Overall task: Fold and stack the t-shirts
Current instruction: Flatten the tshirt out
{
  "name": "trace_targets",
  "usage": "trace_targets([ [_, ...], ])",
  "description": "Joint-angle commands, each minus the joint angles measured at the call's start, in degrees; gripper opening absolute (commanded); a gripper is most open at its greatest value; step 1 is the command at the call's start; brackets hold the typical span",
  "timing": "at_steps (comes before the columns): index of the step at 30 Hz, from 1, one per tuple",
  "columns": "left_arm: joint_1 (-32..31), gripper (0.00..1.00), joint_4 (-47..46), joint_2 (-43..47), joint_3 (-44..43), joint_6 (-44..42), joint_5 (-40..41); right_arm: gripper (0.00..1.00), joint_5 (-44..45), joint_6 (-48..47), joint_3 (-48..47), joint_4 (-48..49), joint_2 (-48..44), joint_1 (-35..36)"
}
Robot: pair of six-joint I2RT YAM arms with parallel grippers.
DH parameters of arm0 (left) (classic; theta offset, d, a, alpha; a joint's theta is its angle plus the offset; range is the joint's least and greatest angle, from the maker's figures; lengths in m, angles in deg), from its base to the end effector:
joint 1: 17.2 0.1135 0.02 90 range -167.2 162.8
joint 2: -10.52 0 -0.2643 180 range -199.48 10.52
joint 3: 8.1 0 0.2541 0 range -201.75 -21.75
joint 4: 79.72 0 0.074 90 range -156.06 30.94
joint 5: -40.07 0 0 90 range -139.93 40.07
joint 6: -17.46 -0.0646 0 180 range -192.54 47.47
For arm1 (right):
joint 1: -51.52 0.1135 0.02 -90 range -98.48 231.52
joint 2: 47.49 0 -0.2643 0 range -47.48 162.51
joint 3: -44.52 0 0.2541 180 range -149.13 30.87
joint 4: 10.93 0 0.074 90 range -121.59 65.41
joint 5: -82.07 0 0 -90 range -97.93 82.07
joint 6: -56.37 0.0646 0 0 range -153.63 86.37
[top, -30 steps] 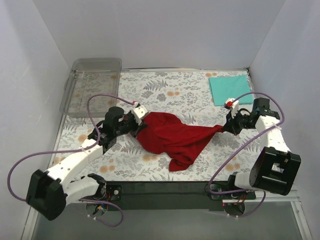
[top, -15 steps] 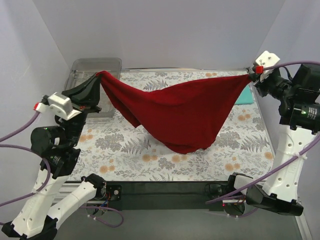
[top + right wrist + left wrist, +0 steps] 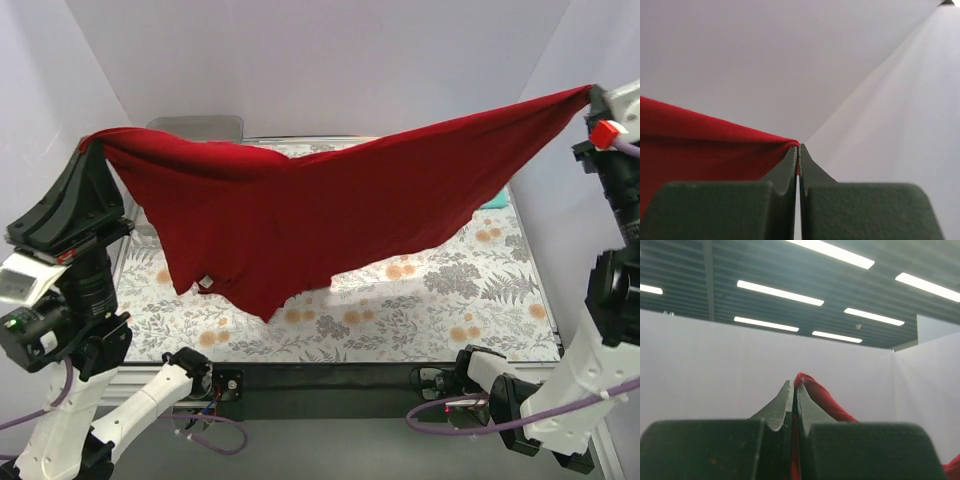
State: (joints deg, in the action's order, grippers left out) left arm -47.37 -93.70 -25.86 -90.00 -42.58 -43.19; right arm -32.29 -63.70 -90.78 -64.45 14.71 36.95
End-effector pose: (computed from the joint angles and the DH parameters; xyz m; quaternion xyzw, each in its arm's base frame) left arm 0.0517 -0.0213 0.5706 -0.0562 0.2627 -0.4691 0.8413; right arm 0.0994 0.0017 0.6349 -0.2468 0.5352 -0.1908 0.7850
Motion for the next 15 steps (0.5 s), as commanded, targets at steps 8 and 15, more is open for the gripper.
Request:
trace_targets([
  [8, 0.1, 0.0, -4.9, -2.5, -7.3, 2.5, -6.4, 0.01, 10.7, 3.4, -9.9, 6.1, -1.3, -0.2],
  [15, 0.1, 0.0, -8.0, -8.1, -9.8, -0.6, -3.3, 0.01, 8.9, 3.3, -3.1, 7.7, -1.1, -0.2],
])
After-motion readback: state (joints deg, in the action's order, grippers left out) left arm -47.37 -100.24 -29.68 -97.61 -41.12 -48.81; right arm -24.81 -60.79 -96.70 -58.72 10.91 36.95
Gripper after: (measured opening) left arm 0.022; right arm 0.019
